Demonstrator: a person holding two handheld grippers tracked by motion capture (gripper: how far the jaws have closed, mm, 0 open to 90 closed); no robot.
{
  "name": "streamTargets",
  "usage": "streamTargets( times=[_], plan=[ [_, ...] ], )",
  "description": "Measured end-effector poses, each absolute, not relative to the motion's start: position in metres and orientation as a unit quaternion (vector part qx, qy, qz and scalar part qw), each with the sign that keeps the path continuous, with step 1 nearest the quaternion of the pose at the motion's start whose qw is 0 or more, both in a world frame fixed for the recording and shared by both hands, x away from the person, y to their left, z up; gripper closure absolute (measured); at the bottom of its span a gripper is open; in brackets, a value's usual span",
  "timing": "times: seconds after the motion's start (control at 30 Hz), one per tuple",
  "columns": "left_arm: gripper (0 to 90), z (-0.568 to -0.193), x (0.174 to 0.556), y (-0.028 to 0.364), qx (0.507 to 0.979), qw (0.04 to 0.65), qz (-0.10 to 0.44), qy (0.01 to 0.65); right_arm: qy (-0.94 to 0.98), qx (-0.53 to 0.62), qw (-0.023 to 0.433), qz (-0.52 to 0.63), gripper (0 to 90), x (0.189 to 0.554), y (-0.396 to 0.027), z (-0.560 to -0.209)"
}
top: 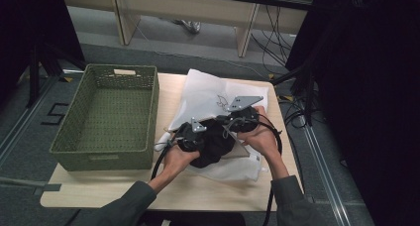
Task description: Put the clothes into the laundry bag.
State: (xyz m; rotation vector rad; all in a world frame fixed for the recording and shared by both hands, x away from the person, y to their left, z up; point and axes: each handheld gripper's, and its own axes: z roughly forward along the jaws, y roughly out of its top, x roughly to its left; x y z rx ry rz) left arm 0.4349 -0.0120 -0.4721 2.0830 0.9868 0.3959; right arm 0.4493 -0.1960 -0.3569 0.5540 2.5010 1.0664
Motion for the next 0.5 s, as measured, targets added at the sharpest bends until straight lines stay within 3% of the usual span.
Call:
streamTargets(
  times=[0.37,0.5],
  plan=[
    [35.4,-0.459,0.400,0.004,0.840,0.383,0.136,0.358,0.885,0.207,0.181,0.376,88.8,0.451,-0.200,-0.360],
    [29.5,-0.457,0.382,0.017,0.848,0.376,0.127,0.351,0.885,0.207,0.181,0.377,88.8,0.451,-0.200,-0.360]
  ],
)
